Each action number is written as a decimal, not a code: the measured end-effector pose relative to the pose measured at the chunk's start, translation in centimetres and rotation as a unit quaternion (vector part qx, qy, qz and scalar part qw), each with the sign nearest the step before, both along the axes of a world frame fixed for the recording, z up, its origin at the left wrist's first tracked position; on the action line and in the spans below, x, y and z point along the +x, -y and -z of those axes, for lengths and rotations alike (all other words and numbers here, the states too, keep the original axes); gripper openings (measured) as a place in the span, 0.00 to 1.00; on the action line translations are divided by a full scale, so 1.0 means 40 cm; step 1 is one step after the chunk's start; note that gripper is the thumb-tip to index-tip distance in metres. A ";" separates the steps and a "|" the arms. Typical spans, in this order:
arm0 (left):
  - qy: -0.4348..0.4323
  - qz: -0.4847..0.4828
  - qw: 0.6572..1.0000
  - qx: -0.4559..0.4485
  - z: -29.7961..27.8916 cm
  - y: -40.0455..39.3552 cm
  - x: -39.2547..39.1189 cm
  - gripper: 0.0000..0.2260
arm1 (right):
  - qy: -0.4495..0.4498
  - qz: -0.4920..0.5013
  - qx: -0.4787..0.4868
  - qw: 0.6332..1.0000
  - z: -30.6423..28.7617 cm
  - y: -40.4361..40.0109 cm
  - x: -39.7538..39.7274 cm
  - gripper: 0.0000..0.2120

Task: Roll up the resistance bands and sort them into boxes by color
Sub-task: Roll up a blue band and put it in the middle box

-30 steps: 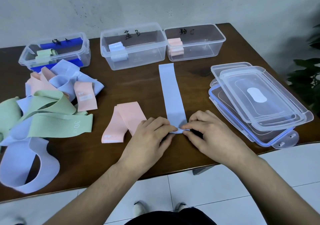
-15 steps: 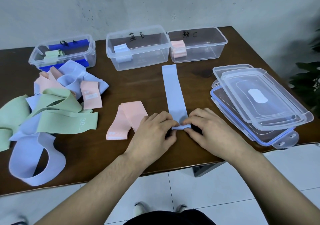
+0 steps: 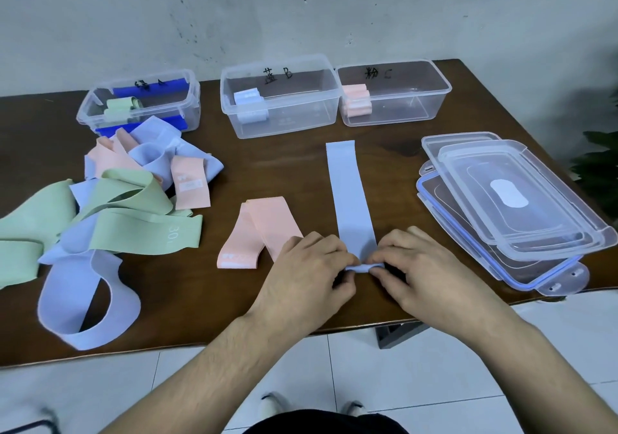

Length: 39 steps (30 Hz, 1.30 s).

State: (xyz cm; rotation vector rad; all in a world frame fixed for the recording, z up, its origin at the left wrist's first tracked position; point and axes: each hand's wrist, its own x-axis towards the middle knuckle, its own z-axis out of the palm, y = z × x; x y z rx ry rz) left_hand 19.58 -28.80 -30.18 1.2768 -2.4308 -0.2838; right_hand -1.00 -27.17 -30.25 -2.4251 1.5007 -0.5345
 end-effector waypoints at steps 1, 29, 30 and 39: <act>-0.003 -0.002 1.000 0.008 0.000 0.001 0.000 0.10 | 0.002 0.003 -0.004 1.000 -0.001 0.000 0.001 0.06; -0.037 -0.013 0.999 0.016 0.015 0.030 0.008 0.07 | 0.039 0.022 0.021 0.999 0.009 0.013 0.008 0.09; -0.034 -0.012 0.999 0.023 0.013 0.031 0.009 0.08 | 0.044 0.027 0.024 0.998 0.011 0.014 0.006 0.08; -0.051 -0.008 0.999 0.014 0.017 0.028 0.009 0.06 | 0.032 0.029 0.006 0.999 0.015 0.026 0.004 0.09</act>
